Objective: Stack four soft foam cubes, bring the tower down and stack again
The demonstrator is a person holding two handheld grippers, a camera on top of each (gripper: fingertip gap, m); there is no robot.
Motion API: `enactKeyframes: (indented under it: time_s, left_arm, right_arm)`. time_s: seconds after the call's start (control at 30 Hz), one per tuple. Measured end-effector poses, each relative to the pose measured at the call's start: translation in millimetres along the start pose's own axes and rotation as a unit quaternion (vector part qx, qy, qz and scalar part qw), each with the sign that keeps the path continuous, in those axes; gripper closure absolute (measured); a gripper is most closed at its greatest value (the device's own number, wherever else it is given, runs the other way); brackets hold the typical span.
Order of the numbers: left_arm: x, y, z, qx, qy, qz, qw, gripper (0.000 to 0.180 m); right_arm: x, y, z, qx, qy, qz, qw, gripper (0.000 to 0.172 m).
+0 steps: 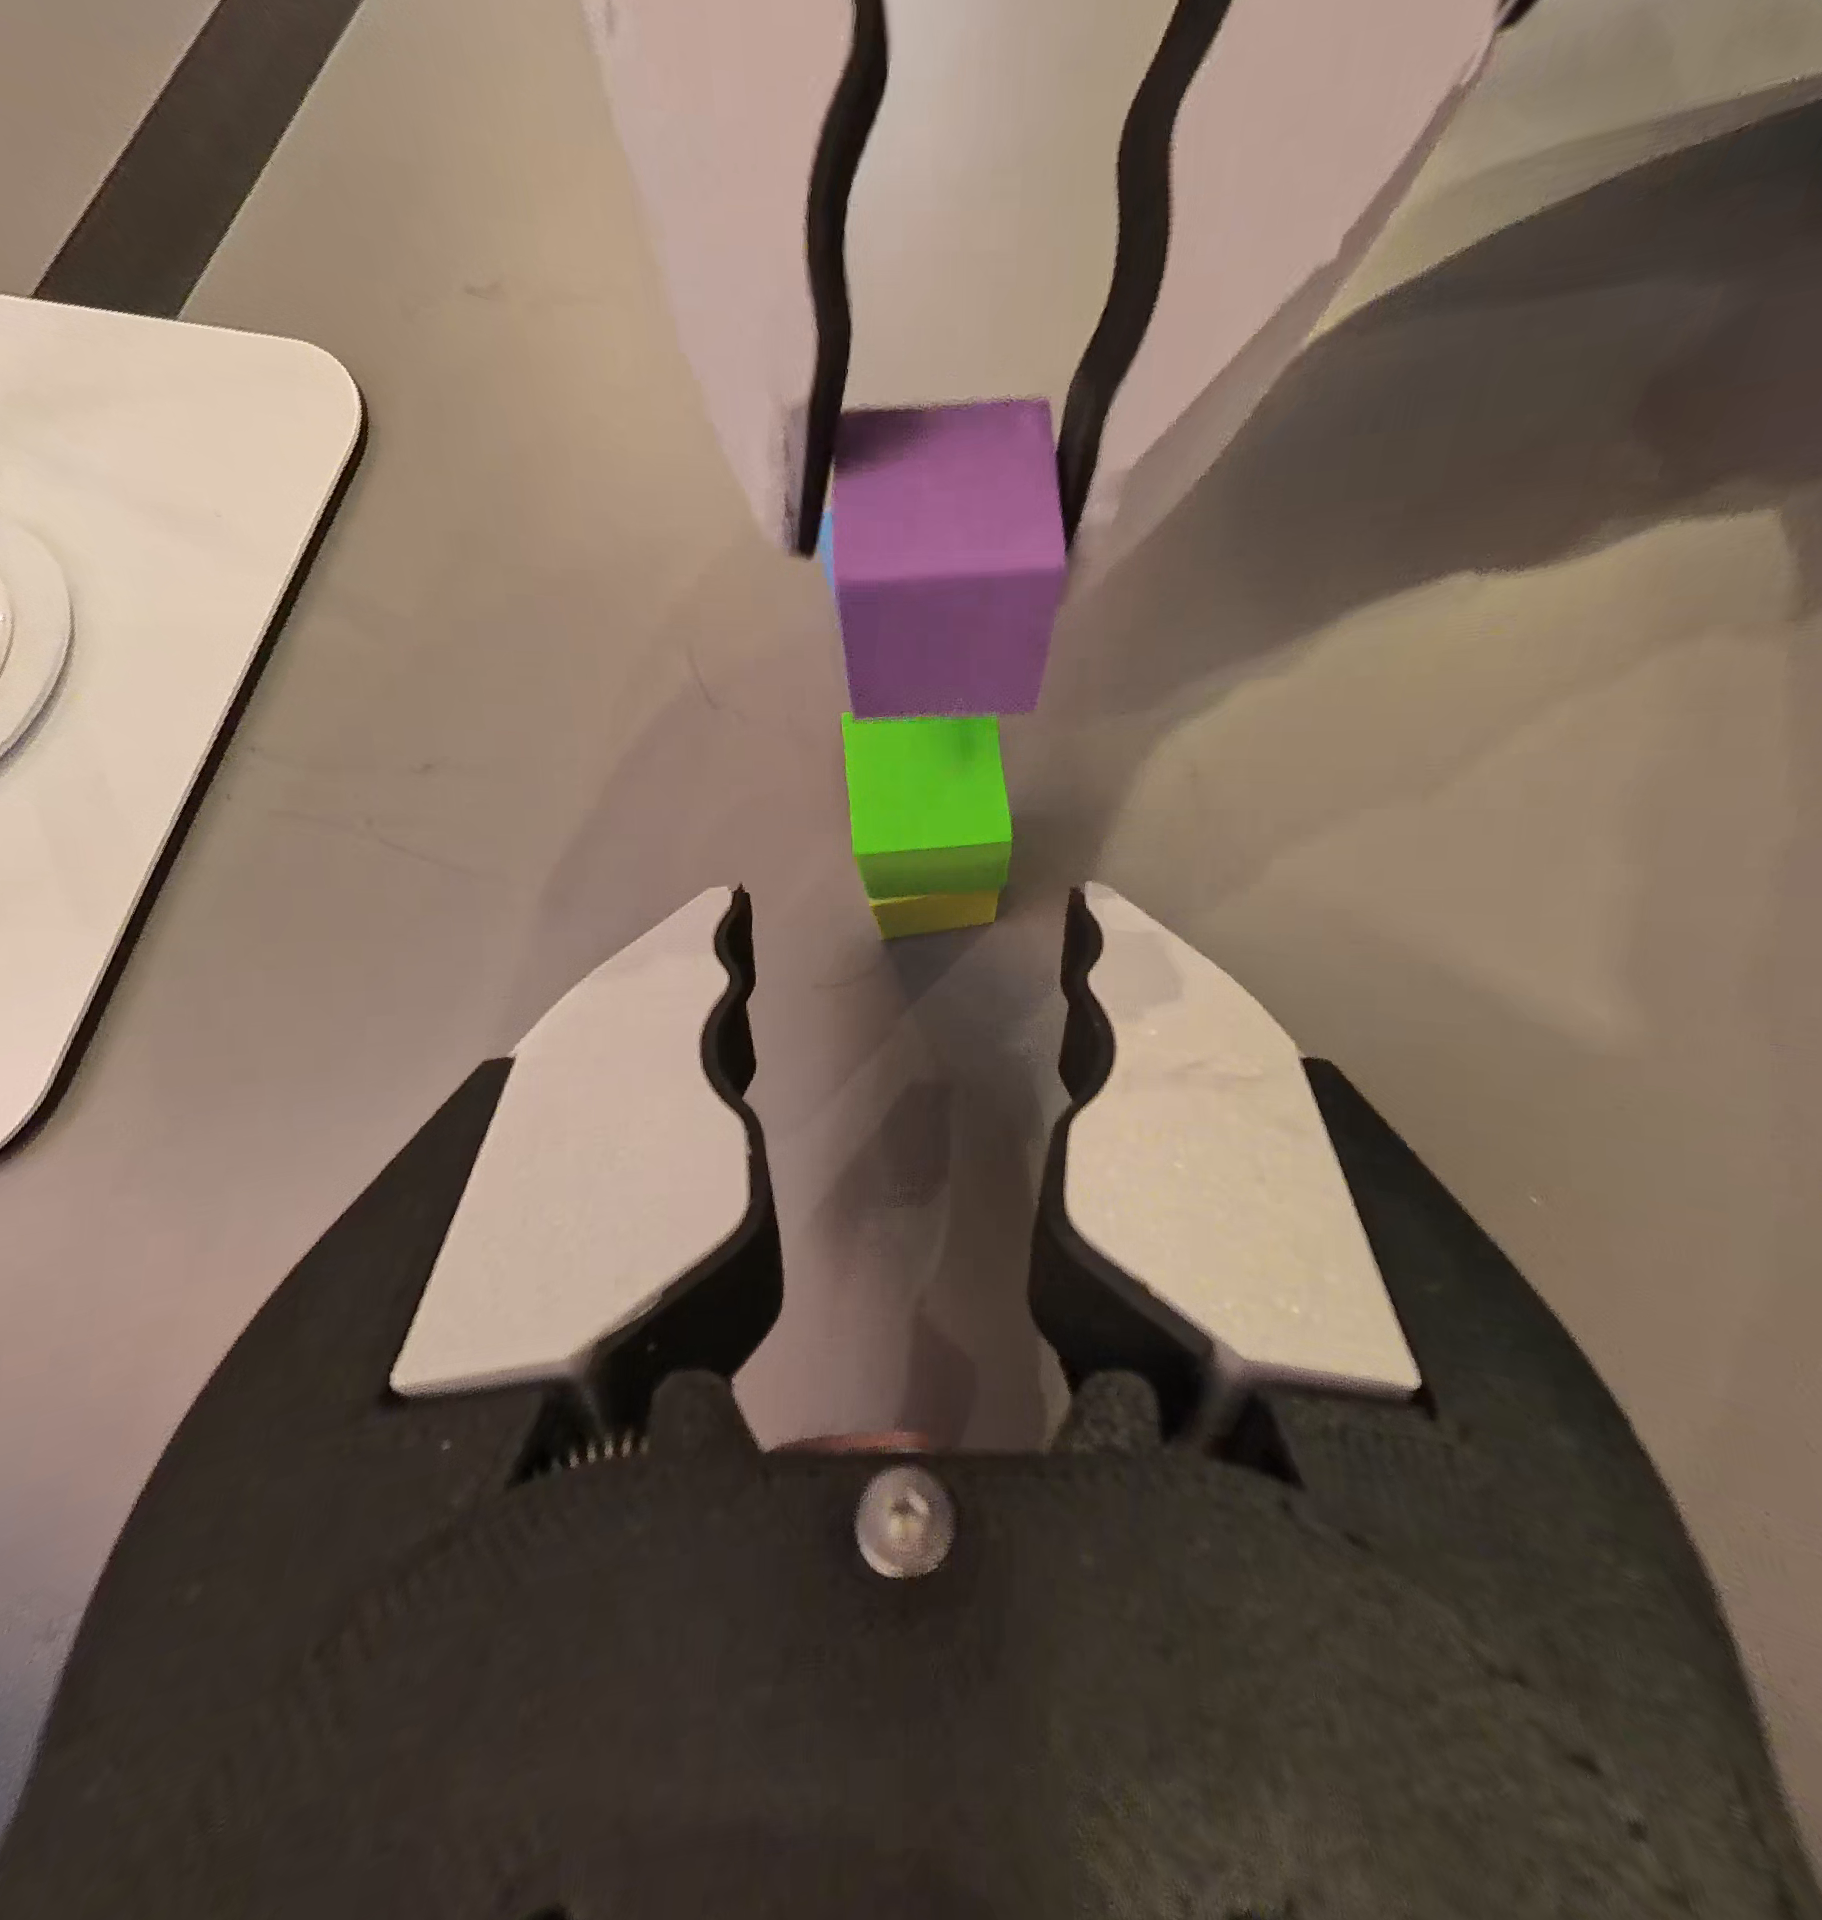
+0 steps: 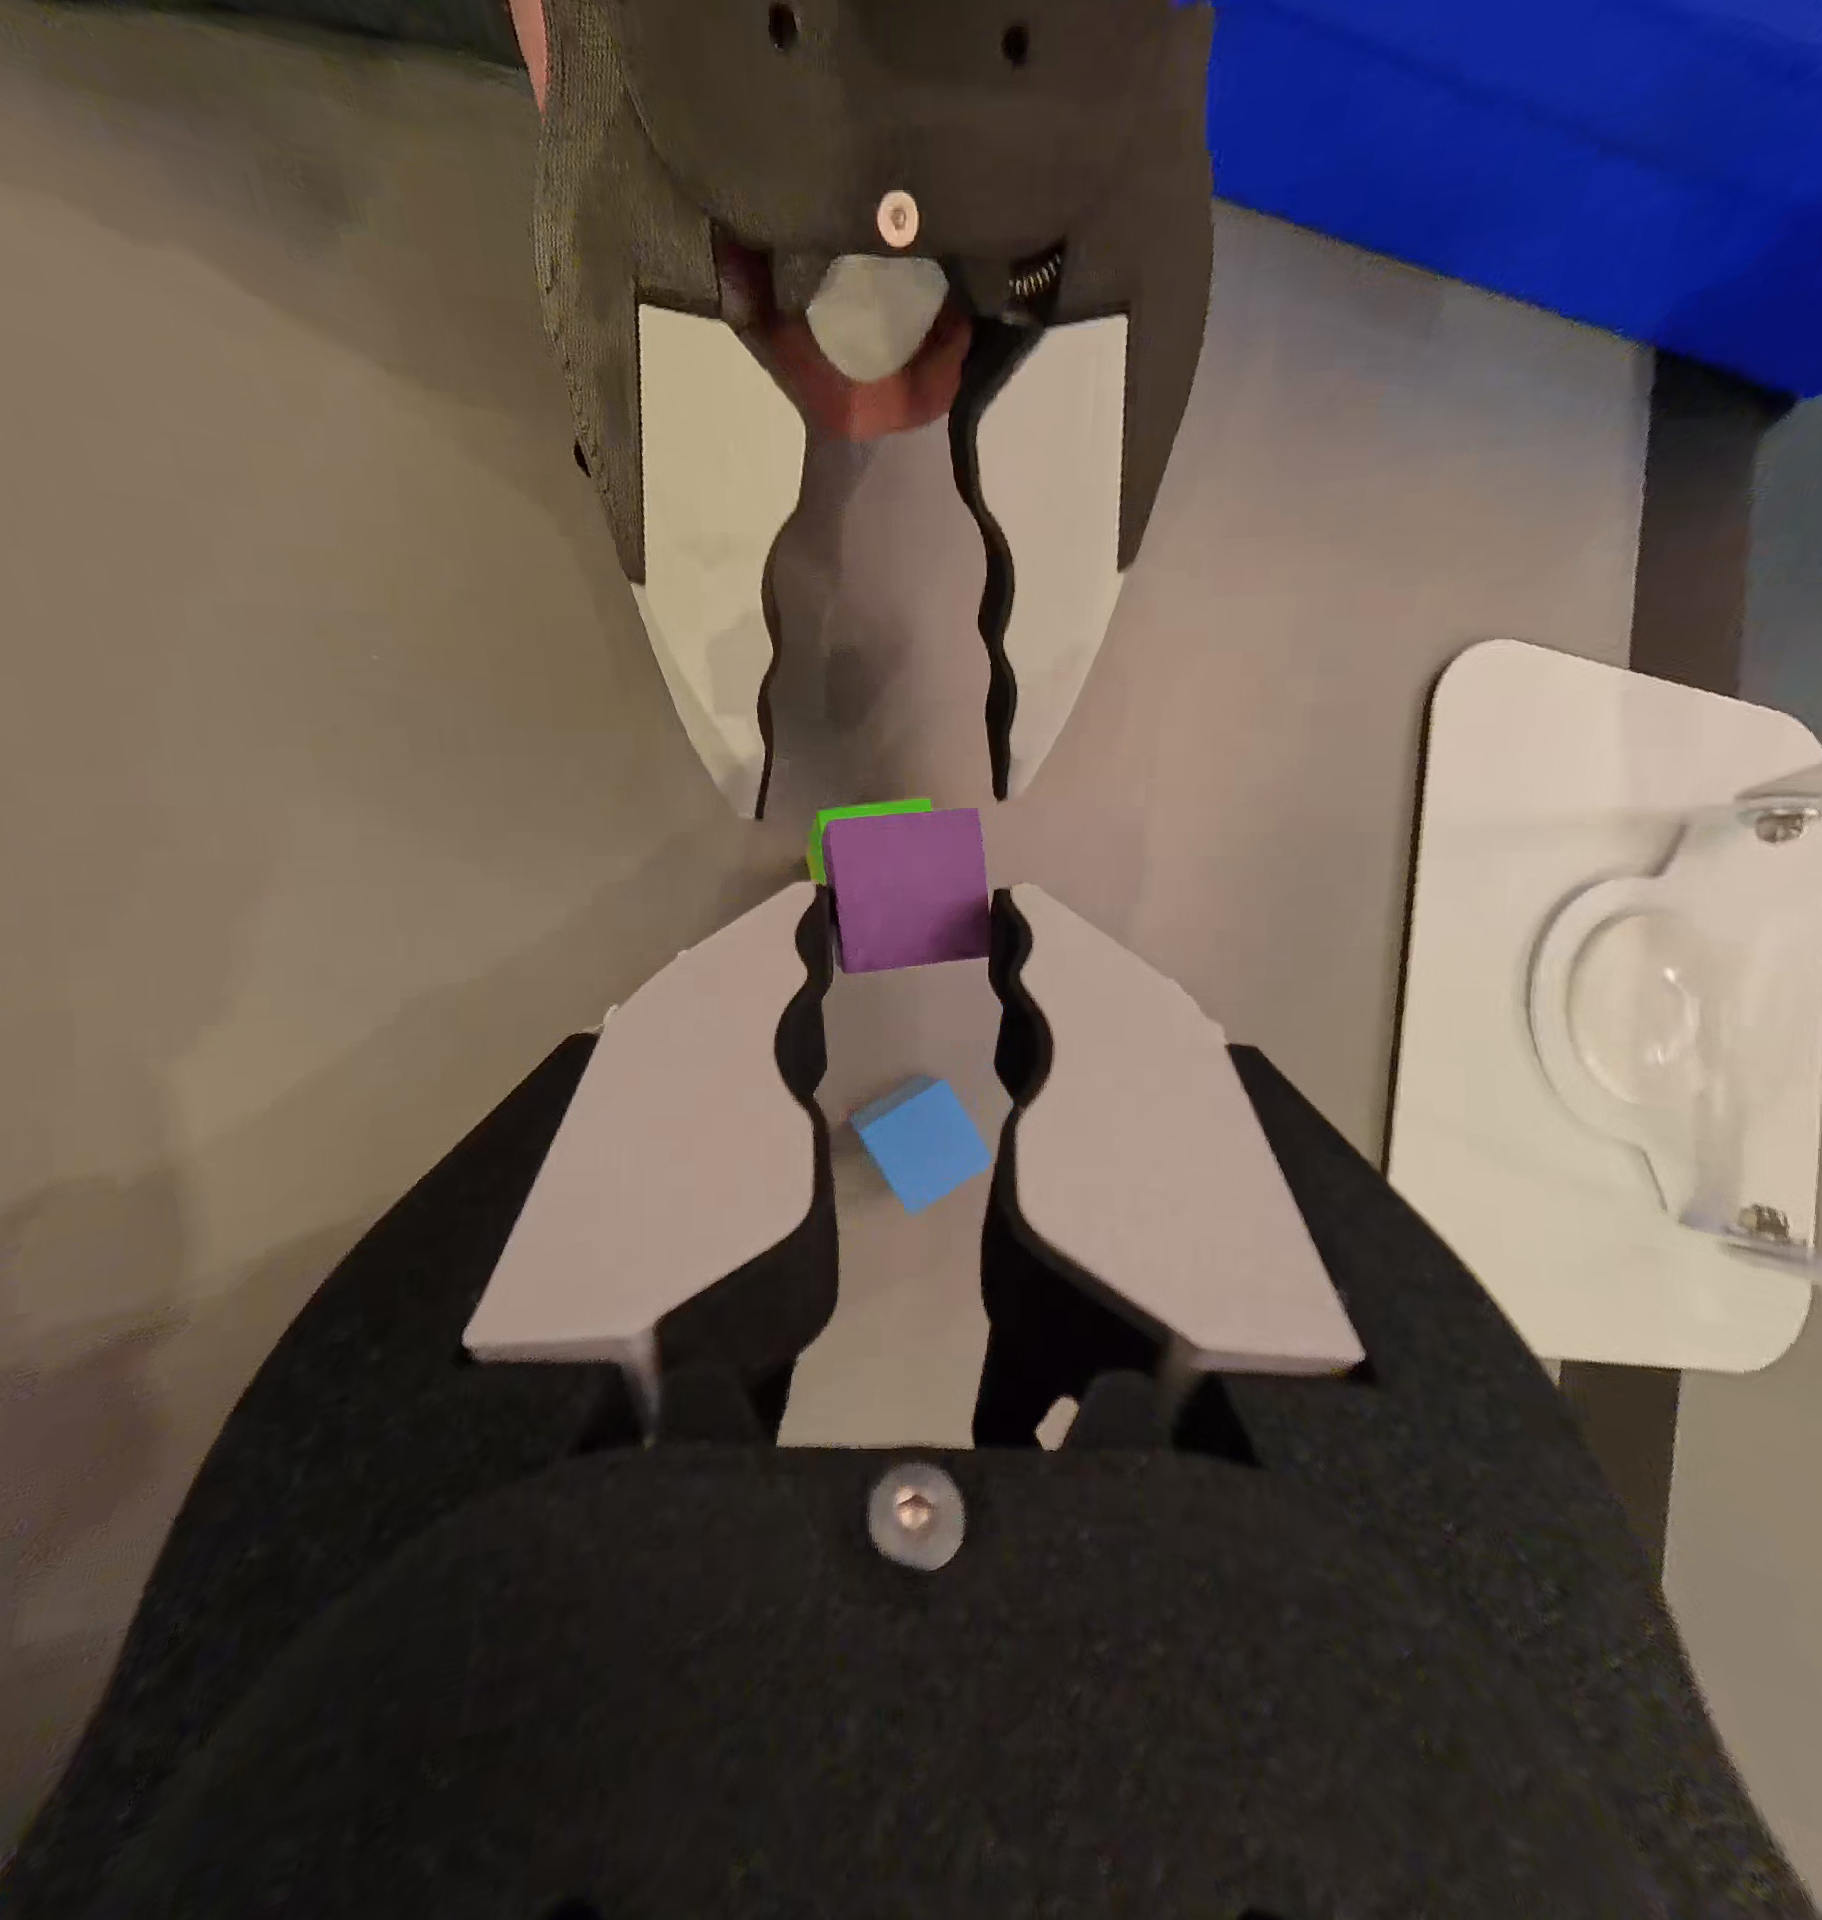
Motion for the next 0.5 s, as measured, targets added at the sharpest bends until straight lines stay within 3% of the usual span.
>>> enactKeyframes:
  time_s: [0.5]
  left_arm:
    - [1,0,1,0.001,-0.002,-0.004,1.000,0.125]
  right_arm:
    - [23,7,2,-0.012,0.023,-0.046,0.999,0.143]
Point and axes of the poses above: each gripper's, where its closed fingertips meet, x out along the fingers, y out of its top, z = x × y across the jaws, the point moved 9 cm from there along -x, back along the fingers, and after that the axes turned 1 degree about -x, right-handed, at the moved point
